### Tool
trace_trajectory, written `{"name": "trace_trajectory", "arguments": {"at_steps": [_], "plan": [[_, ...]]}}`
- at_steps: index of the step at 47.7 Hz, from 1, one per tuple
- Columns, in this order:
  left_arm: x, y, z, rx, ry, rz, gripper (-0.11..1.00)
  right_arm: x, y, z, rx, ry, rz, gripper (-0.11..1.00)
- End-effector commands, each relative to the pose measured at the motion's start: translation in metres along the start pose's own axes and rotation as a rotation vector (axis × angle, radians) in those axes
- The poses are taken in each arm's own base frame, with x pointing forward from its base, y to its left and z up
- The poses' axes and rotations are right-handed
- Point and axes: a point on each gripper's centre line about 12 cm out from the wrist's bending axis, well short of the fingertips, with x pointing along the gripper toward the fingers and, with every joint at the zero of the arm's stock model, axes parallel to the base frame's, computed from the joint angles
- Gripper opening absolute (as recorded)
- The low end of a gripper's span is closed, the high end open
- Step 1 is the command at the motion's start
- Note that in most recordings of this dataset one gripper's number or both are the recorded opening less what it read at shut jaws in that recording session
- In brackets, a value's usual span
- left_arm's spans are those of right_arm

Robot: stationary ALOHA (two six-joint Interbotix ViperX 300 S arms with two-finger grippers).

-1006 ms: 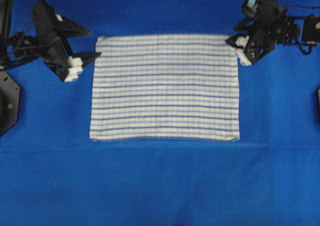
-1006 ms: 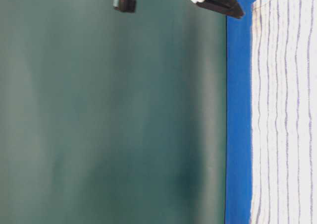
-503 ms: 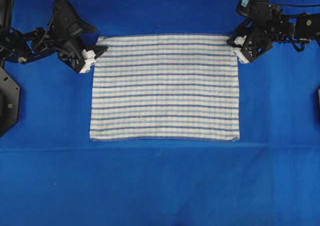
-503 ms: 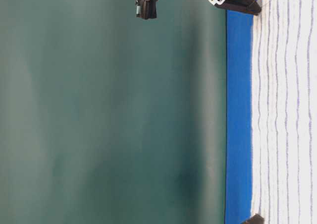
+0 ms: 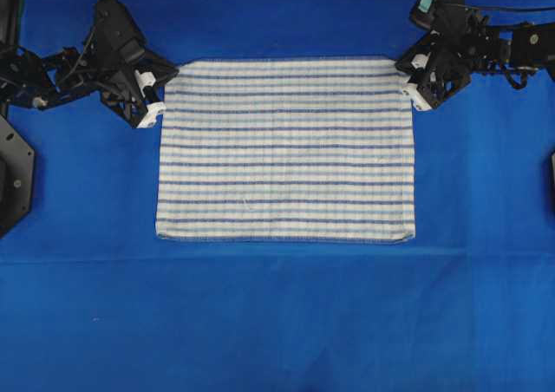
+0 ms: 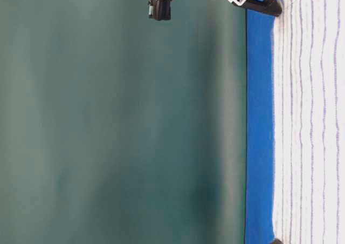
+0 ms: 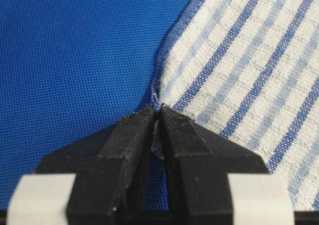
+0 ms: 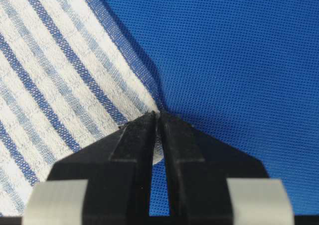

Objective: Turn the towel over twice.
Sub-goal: 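Lift the held corners up and pull them toward the far side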

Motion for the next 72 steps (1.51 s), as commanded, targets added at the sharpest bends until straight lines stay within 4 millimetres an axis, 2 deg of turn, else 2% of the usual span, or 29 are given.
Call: {"name": "trace_trajectory", "arguments": {"at_steps": [1, 9, 16, 28, 38, 48, 59, 66, 72], "plan": [[-0.001, 0.0, 0.005, 0.003, -0.018, 0.001, 0.04, -0.001, 0.0, 0.006, 0.003, -0.021, 0.002, 0.07], [-0.002, 0.0, 0.01, 0.004, -0.029, 0.0, 0.04, -0.004, -0.001, 0.01, 0.007, -0.033, -0.001, 0.07], [-0.007, 0.0, 0.027, 0.022, -0.074, 0.0, 0.04, -0.014, -0.006, 0.024, 0.022, -0.085, -0.013, 0.07], [-0.026, 0.013, 0.075, 0.089, -0.165, 0.041, 0.04, -0.048, -0.035, 0.056, 0.077, -0.205, -0.092, 0.07], [-0.06, 0.026, 0.126, 0.14, -0.316, 0.098, 0.04, -0.091, -0.052, 0.09, 0.074, -0.323, -0.168, 0.07], [-0.088, 0.03, 0.162, 0.152, -0.44, 0.125, 0.04, -0.145, -0.051, 0.125, 0.043, -0.459, -0.224, 0.07], [-0.119, 0.029, 0.191, 0.155, -0.514, 0.132, 0.04, -0.193, -0.04, 0.139, 0.012, -0.593, -0.224, 0.07], [-0.135, 0.028, 0.199, 0.156, -0.537, 0.131, 0.04, -0.209, -0.032, 0.138, 0.0, -0.639, -0.208, 0.07], [-0.136, 0.027, 0.196, 0.157, -0.527, 0.127, 0.04, -0.213, -0.029, 0.135, -0.002, -0.636, -0.209, 0.07]]}}
